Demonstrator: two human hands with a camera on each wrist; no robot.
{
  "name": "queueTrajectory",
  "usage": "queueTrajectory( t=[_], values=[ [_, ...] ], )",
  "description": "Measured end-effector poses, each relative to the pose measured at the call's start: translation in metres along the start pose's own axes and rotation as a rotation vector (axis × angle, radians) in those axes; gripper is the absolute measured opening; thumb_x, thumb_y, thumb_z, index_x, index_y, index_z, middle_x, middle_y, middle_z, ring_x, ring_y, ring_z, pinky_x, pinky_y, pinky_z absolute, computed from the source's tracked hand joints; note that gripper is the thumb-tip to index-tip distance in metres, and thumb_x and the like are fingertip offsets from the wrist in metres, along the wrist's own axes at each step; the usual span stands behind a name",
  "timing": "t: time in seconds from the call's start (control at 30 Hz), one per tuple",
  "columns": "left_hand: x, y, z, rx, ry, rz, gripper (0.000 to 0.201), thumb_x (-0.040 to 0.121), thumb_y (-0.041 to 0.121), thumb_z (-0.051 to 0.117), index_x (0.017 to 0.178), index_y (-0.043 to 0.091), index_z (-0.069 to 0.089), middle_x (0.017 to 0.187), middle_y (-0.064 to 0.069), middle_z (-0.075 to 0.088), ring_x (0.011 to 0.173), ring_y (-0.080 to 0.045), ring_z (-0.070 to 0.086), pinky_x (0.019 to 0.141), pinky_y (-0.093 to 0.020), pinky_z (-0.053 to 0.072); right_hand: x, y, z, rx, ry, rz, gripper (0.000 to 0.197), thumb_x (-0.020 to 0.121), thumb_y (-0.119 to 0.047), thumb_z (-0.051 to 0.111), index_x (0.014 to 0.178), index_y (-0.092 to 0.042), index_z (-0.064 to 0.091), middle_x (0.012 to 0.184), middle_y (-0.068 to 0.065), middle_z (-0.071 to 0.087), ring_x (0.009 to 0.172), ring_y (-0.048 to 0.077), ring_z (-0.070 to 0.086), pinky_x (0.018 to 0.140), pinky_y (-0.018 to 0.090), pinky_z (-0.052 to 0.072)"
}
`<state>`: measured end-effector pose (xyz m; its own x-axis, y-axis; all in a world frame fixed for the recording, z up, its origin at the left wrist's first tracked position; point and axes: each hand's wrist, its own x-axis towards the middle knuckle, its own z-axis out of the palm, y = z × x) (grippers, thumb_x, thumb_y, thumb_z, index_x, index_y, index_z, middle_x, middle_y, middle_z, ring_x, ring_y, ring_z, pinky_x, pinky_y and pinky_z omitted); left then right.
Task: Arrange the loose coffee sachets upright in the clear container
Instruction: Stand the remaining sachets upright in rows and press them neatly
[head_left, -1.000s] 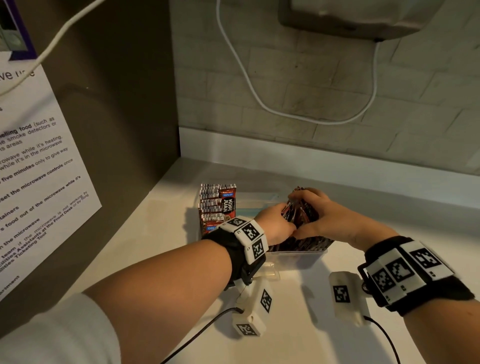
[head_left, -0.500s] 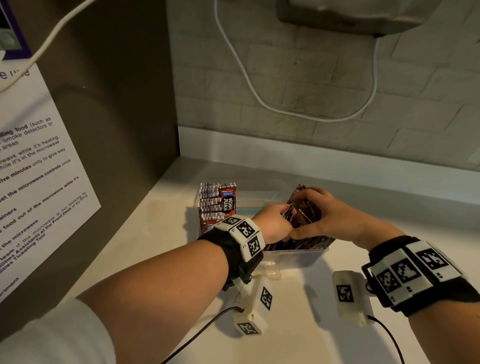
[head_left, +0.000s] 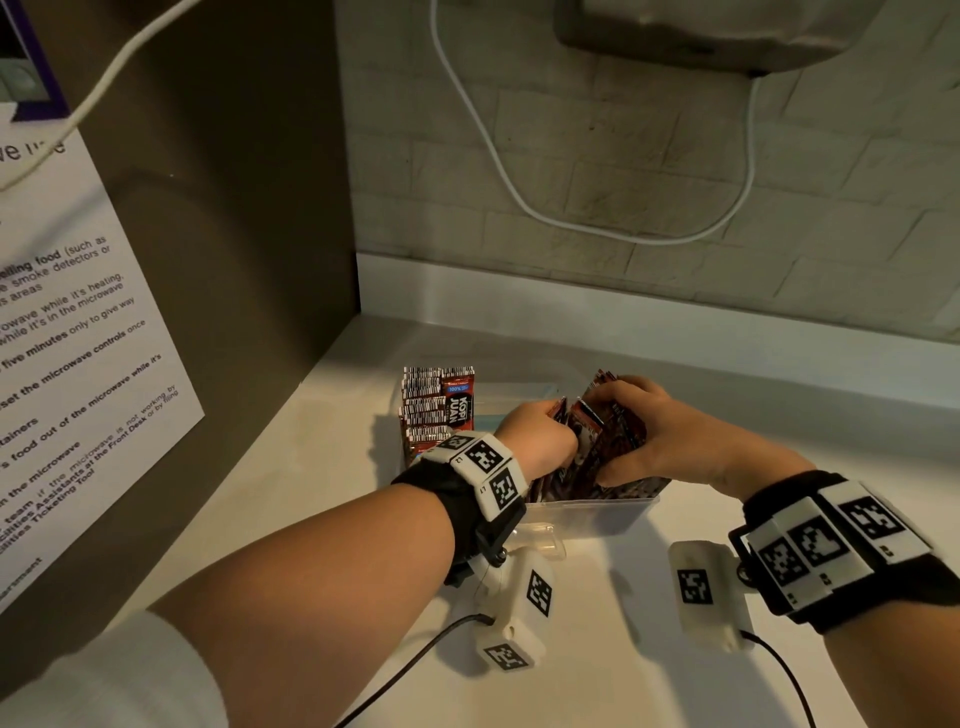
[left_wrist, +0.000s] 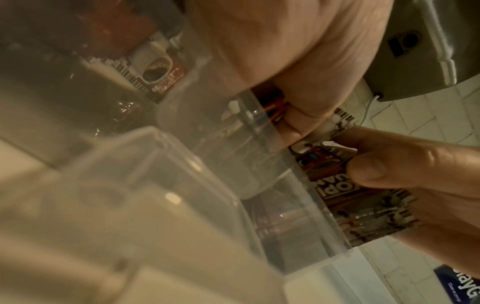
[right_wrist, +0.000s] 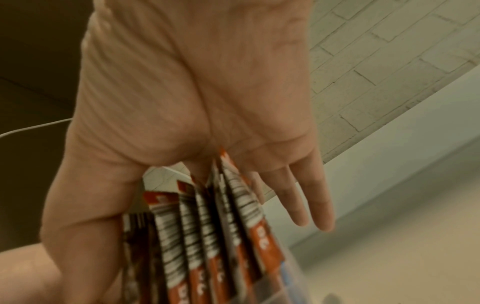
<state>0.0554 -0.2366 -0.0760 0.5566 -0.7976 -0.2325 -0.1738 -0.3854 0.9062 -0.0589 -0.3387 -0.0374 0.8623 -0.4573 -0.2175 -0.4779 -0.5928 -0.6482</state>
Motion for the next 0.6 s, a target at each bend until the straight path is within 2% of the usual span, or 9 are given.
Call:
queueTrajectory(
  t=[0.1, 0.2, 0.23, 0.3, 0.37, 0.4, 0.47, 0.53, 0.6],
  values=[
    [-0.002, 0.002, -0.002, -0.081, 0.040, -0.014, 0.031, 0.077, -0.007, 0.047, 0.097, 0.008, 0.065, 0.094, -0.014, 0.064, 0.100, -0.035, 0.061, 0.088, -0.042, 0.051, -0.001, -0.001, 0.000, 0.002, 0.001, -0.005, 0.071, 0.068, -0.011, 0.082, 0.126, -0.032, 0.045, 0.140, -0.008, 0.023, 0.120, 0.021, 0.040, 0.089, 0.031, 0.049],
    [-0.007, 0.009, -0.003, -0.146, 0.106, 0.011, 0.032, 0.077, -0.005, 0.047, 0.098, 0.010, 0.066, 0.099, -0.015, 0.067, 0.098, -0.033, 0.062, 0.090, -0.045, 0.053, -0.004, -0.005, 0.000, -0.015, 0.023, -0.014, 0.075, 0.066, -0.014, 0.083, 0.128, -0.034, 0.045, 0.145, -0.006, 0.020, 0.125, 0.023, 0.036, 0.095, 0.035, 0.047],
    [-0.009, 0.011, -0.003, -0.178, 0.136, 0.028, 0.032, 0.077, -0.004, 0.048, 0.097, 0.012, 0.066, 0.098, -0.013, 0.068, 0.096, -0.032, 0.062, 0.090, -0.047, 0.053, -0.006, -0.007, -0.001, -0.021, 0.069, -0.035, 0.077, 0.066, -0.016, 0.084, 0.129, -0.033, 0.045, 0.146, -0.004, 0.020, 0.127, 0.022, 0.035, 0.099, 0.038, 0.046],
    [-0.015, 0.016, -0.005, -0.249, 0.186, 0.070, 0.032, 0.077, -0.004, 0.048, 0.091, 0.018, 0.066, 0.094, -0.008, 0.069, 0.092, -0.027, 0.063, 0.088, -0.045, 0.054, -0.014, -0.013, -0.005, 0.034, 0.253, -0.128, 0.071, 0.066, -0.018, 0.084, 0.125, -0.033, 0.047, 0.142, -0.004, 0.031, 0.127, 0.017, 0.035, 0.100, 0.037, 0.043],
    [-0.023, 0.022, -0.009, -0.343, 0.214, 0.111, 0.032, 0.078, -0.008, 0.048, 0.081, 0.020, 0.063, 0.084, -0.003, 0.066, 0.085, -0.022, 0.061, 0.082, -0.037, 0.051, -0.026, -0.023, -0.008, 0.171, 0.445, -0.241, 0.059, 0.066, -0.018, 0.082, 0.111, -0.035, 0.047, 0.133, -0.009, 0.044, 0.124, 0.010, 0.040, 0.096, 0.032, 0.038],
    [-0.028, 0.025, -0.012, -0.405, 0.208, 0.124, 0.033, 0.077, -0.010, 0.048, 0.077, 0.020, 0.061, 0.078, -0.001, 0.063, 0.081, -0.021, 0.059, 0.078, -0.033, 0.049, -0.031, -0.030, -0.007, 0.231, 0.476, -0.287, 0.057, 0.065, -0.018, 0.082, 0.104, -0.036, 0.045, 0.129, -0.010, 0.048, 0.123, 0.009, 0.043, 0.096, 0.032, 0.038],
    [-0.037, 0.029, -0.019, -0.517, 0.148, 0.122, 0.034, 0.075, -0.013, 0.047, 0.074, 0.018, 0.058, 0.073, -0.002, 0.059, 0.079, -0.022, 0.056, 0.071, -0.032, 0.046, -0.037, -0.044, 0.002, 0.239, 0.403, -0.329, 0.059, 0.061, -0.017, 0.083, 0.099, -0.032, 0.041, 0.125, -0.006, 0.053, 0.118, 0.008, 0.050, 0.094, 0.030, 0.042],
    [-0.044, 0.030, -0.025, -0.604, 0.076, 0.101, 0.034, 0.075, -0.013, 0.045, 0.083, 0.015, 0.062, 0.079, -0.007, 0.063, 0.081, -0.025, 0.060, 0.070, -0.035, 0.049, -0.035, -0.058, 0.017, 0.101, 0.288, -0.337, 0.065, 0.060, -0.015, 0.084, 0.104, -0.023, 0.038, 0.111, 0.001, 0.058, 0.099, 0.013, 0.060, 0.080, 0.030, 0.050],
    [-0.049, 0.028, -0.032, -0.705, 0.032, 0.074, 0.034, 0.078, -0.014, 0.046, 0.094, 0.009, 0.065, 0.084, -0.012, 0.064, 0.081, -0.026, 0.063, 0.070, -0.035, 0.053, -0.031, -0.067, 0.031, 0.029, 0.230, -0.347, 0.066, 0.063, -0.013, 0.083, 0.102, -0.017, 0.030, 0.091, 0.002, 0.059, 0.079, 0.017, 0.064, 0.066, 0.033, 0.053]
  ],
)
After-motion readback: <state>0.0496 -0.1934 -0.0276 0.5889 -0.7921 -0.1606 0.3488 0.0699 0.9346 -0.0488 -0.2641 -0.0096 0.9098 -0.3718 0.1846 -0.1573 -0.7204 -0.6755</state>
